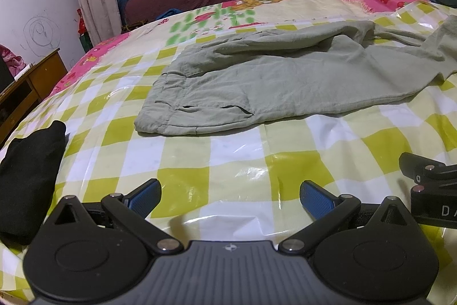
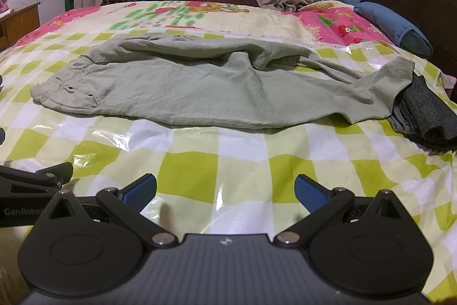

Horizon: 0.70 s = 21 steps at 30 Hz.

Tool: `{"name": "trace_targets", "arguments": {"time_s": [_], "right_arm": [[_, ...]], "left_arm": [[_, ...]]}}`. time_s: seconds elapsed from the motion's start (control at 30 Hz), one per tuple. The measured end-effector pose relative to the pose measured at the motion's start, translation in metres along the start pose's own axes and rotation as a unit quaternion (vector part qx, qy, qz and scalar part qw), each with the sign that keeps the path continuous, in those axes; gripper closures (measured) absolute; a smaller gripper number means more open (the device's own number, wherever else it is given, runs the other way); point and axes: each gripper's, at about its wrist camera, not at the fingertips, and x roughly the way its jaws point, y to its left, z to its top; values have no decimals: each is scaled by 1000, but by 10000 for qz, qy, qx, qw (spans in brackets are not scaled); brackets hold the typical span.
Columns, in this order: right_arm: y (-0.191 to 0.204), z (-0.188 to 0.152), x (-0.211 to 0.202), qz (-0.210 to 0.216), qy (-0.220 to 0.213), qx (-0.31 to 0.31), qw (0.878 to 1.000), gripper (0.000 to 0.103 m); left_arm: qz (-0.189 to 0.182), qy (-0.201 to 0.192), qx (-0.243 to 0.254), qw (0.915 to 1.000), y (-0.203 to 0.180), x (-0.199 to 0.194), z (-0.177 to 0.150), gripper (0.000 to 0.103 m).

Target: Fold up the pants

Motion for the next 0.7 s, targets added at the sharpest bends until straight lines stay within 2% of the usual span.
{"name": "trace_targets", "arguments": {"time_s": [0.2, 0.33, 0.5, 0.7], "right_arm": [[3, 2, -1, -15, 8, -53, 10000, 1], [10, 12, -3, 85, -138, -193, 9997, 1], [32, 37, 5, 353, -350, -686, 9964, 1], [68, 57, 27, 815, -560, -1452, 9844, 1]], "left_arm": [[8, -38, -6, 10000, 1, 1, 0, 0], [19, -119, -125, 9998, 12, 2, 6, 0], [146, -228, -334, 9991, 42, 11, 18, 0], [372, -227, -46, 9990, 76, 45, 28, 0]]}}
